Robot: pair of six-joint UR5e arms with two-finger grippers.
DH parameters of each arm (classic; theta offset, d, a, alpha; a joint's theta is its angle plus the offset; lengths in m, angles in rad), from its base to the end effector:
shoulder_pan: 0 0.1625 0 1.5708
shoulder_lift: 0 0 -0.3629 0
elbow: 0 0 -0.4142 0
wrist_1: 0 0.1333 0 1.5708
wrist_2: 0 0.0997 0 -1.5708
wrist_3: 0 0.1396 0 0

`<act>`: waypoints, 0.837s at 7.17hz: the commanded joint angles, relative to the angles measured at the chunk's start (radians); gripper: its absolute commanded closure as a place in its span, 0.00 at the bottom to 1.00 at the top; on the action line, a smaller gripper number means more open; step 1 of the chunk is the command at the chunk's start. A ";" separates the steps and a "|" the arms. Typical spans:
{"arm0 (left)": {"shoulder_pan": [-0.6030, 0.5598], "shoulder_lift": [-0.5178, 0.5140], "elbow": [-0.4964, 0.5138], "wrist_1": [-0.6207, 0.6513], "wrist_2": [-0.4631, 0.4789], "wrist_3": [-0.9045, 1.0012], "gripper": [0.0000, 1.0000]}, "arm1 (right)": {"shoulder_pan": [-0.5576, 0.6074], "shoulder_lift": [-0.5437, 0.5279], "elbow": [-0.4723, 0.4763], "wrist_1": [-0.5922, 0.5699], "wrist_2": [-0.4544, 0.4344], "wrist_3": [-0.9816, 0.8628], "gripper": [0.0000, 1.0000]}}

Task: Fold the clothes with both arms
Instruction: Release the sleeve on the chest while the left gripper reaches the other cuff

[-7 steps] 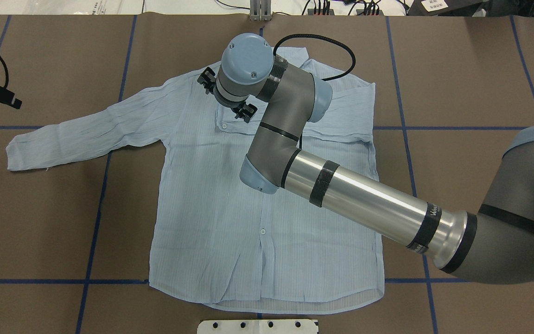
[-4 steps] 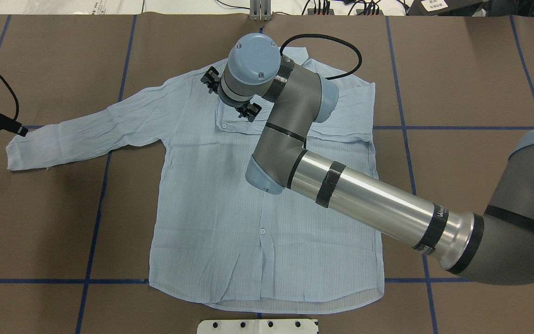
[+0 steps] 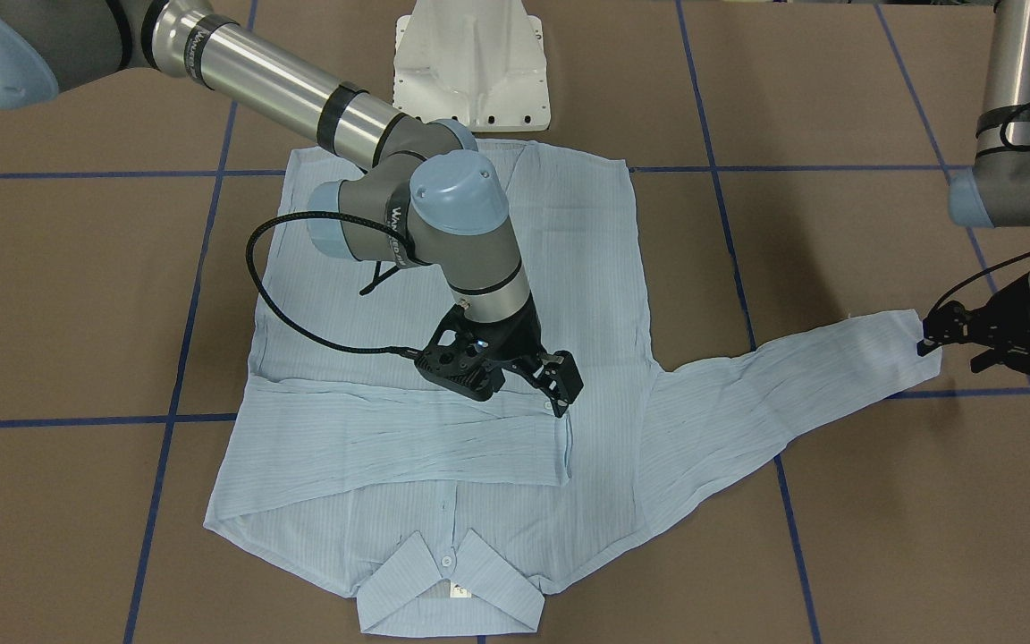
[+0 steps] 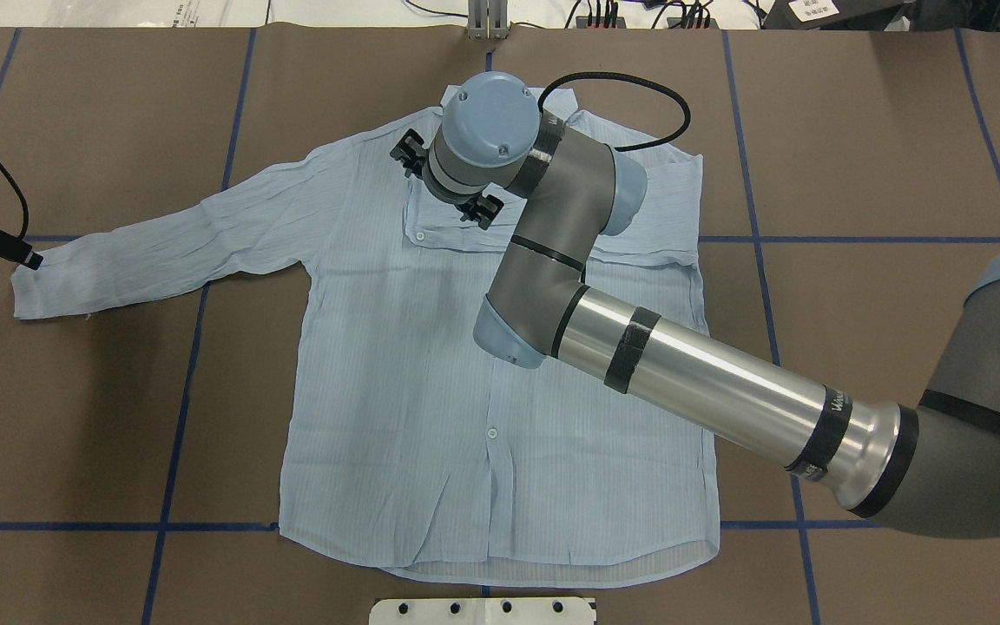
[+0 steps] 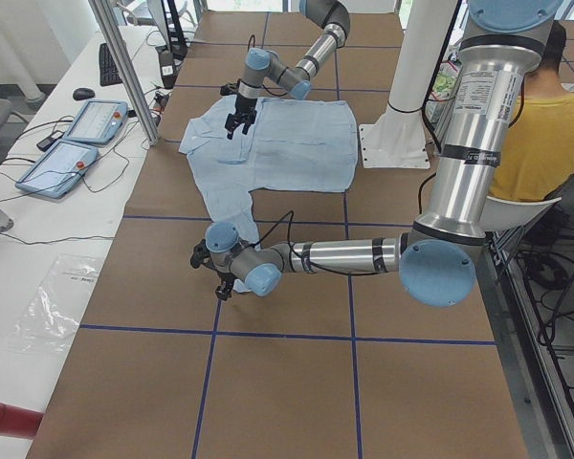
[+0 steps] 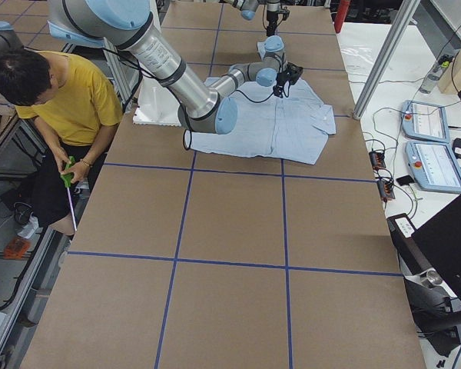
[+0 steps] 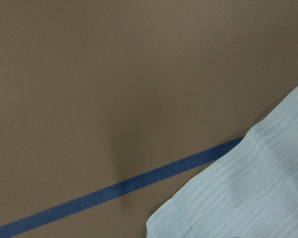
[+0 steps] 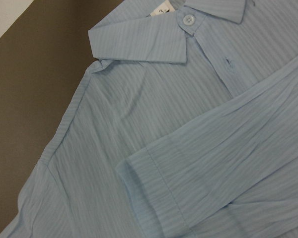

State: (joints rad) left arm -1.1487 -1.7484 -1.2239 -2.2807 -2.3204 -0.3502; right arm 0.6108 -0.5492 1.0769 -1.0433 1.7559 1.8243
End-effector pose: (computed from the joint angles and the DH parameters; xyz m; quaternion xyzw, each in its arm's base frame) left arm 0.2153 -0.5725 0.6258 0.0973 0.4204 0.1299 0.8927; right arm -0.6231 -0.5676 0.1243 0.0105 -0.5075 0.3181 0.8007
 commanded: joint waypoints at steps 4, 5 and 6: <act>0.000 -0.006 0.014 0.004 -0.004 -0.044 0.32 | 0.000 -0.026 0.031 0.000 -0.006 -0.002 0.00; 0.001 -0.006 0.018 0.006 -0.005 -0.046 0.32 | 0.000 -0.026 0.032 0.000 -0.006 -0.002 0.00; 0.001 -0.008 0.020 0.006 -0.005 -0.044 0.33 | 0.000 -0.026 0.032 0.000 -0.004 -0.002 0.00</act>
State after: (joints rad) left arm -1.1482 -1.7553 -1.2072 -2.2756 -2.3250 -0.3950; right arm 0.6105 -0.5750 1.1084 -1.0431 1.7506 1.8224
